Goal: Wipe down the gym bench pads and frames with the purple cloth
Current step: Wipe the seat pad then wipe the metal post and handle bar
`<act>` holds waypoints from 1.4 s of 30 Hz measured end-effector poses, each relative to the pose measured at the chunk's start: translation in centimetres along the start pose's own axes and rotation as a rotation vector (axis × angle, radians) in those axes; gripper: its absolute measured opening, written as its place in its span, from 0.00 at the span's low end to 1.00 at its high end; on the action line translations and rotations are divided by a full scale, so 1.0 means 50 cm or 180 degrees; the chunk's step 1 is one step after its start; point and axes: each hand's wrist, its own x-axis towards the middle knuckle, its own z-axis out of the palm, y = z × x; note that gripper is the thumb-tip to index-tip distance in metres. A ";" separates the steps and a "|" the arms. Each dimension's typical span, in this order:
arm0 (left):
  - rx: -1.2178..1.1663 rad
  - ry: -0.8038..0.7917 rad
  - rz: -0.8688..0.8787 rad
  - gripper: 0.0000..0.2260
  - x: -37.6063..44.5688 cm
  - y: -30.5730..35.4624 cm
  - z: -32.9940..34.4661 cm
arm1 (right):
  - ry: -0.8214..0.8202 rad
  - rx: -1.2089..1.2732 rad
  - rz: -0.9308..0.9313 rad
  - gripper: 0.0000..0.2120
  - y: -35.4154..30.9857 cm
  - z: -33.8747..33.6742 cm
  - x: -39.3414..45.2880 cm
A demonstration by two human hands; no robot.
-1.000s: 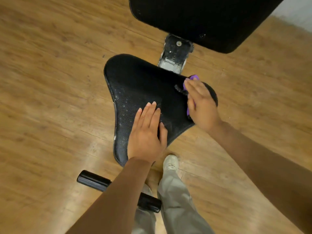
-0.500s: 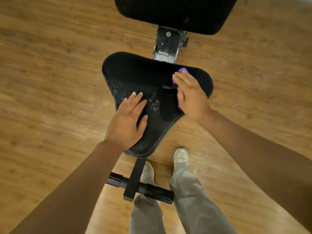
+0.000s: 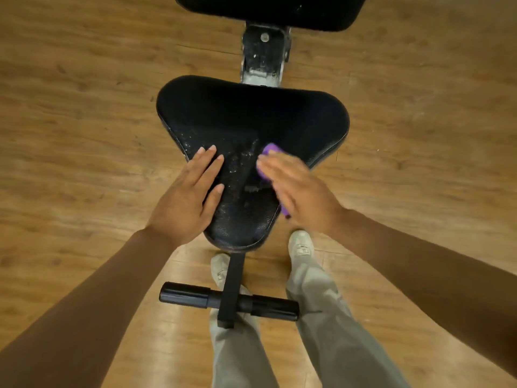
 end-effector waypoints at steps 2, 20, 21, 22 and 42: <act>-0.0059 -0.0011 0.0058 0.27 0.000 -0.005 0.000 | 0.0526 0.0102 0.0919 0.19 0.040 -0.013 0.036; -0.0235 -0.0034 0.0517 0.24 0.004 -0.053 -0.009 | -0.0638 -0.0681 0.0244 0.28 -0.085 0.013 0.046; -0.0248 -0.0037 0.0505 0.24 0.005 -0.053 -0.009 | -0.0567 -0.0778 0.0628 0.29 -0.047 0.013 0.082; -0.0256 -0.0037 0.0496 0.24 0.004 -0.052 -0.008 | -0.0525 -0.0753 0.0970 0.30 -0.014 0.011 0.117; -0.1002 0.0499 0.0103 0.22 -0.003 -0.017 0.028 | -0.0541 -0.0458 0.0624 0.22 0.036 -0.026 0.176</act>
